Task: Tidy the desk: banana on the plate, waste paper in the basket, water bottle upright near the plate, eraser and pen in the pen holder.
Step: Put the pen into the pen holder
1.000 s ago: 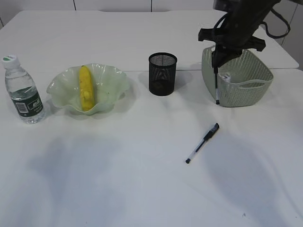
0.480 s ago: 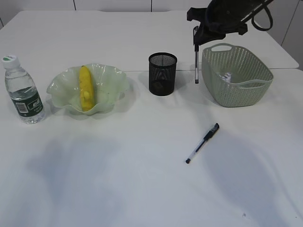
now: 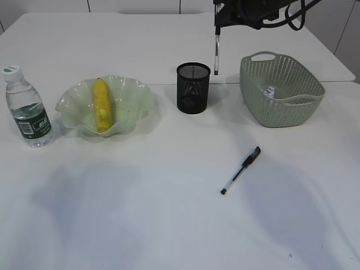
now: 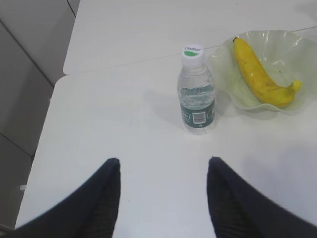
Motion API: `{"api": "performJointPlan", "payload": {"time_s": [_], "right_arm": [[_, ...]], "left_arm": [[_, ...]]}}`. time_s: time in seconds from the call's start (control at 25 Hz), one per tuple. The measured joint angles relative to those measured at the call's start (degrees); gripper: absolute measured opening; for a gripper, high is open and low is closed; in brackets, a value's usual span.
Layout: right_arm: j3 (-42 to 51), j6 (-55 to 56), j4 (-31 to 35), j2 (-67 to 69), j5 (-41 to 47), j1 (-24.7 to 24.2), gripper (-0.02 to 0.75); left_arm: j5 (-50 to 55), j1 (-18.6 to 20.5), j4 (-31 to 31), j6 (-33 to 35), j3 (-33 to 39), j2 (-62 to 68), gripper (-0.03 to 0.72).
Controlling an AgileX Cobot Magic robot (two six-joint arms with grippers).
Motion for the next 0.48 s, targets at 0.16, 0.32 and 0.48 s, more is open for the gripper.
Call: {"api": "performJointPlan", "payload": {"time_s": [0.16,0.32,0.48], "right_arm": [[0.0,-7.0,6.0,0.0,-4.4,0.0,0.051],[0.0,-11.8,10.8,0.0,-8.1,0.0,0.051],[0.0,-16.7,14.6,0.0,-11.4,0.0,0.051]], "left_arm": [[0.0,0.0,0.0,0.0,0.0,0.0,0.395],[0.0,0.0,0.0,0.0,0.0,0.0,0.395],[0.0,0.0,0.0,0.0,0.0,0.0,0.395]]}}
